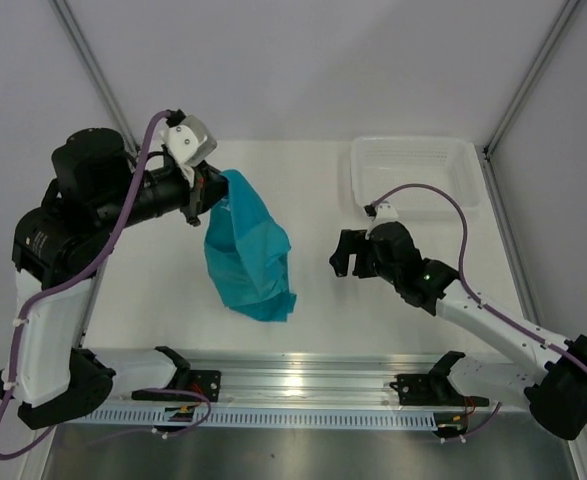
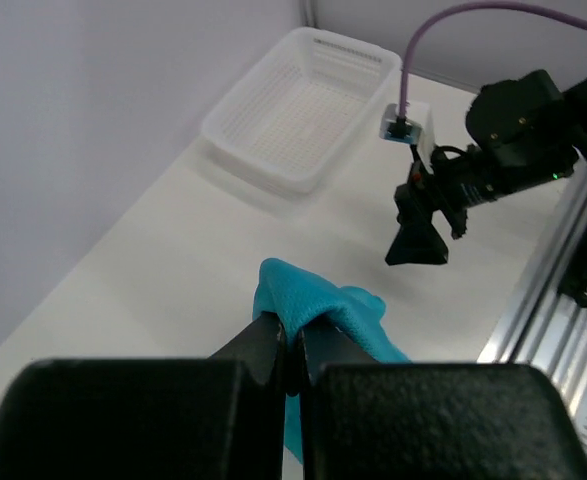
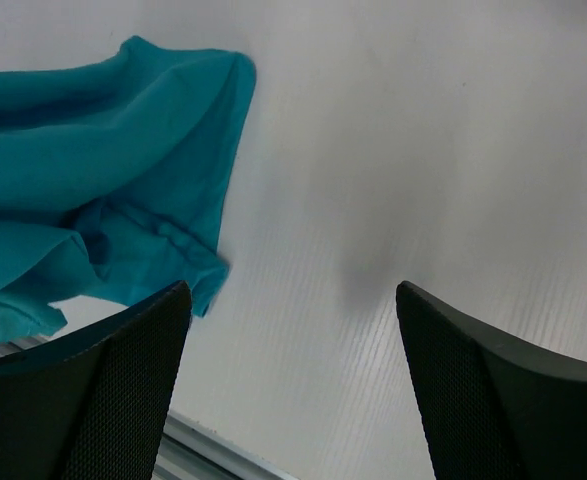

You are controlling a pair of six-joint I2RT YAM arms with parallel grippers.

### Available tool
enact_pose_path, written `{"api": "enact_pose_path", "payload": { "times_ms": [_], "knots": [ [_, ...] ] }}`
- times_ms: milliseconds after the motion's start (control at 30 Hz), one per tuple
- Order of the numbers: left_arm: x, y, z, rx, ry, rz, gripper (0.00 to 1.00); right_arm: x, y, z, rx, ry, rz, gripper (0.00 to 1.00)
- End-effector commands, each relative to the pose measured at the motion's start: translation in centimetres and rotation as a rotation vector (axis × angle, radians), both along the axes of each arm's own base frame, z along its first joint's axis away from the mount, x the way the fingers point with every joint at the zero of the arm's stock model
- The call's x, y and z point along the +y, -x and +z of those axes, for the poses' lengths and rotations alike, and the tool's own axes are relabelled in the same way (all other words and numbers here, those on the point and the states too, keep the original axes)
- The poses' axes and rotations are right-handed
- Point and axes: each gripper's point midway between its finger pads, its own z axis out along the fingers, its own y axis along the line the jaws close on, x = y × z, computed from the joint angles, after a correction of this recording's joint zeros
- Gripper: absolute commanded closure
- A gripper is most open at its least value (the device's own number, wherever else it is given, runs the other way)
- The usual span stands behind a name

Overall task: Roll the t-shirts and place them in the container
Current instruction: Move the tshirt to the center of the board

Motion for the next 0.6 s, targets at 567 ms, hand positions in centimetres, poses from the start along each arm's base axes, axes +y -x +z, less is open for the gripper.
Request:
{"api": "enact_pose_path", "payload": {
  "times_ms": [567],
  "knots": [
    [19.9,-19.7,-22.9,0.401,-0.255,0.733,0.99,8.6,0.9,-6.7,0.119,0.1,0.213,0.26]
  ]
}}
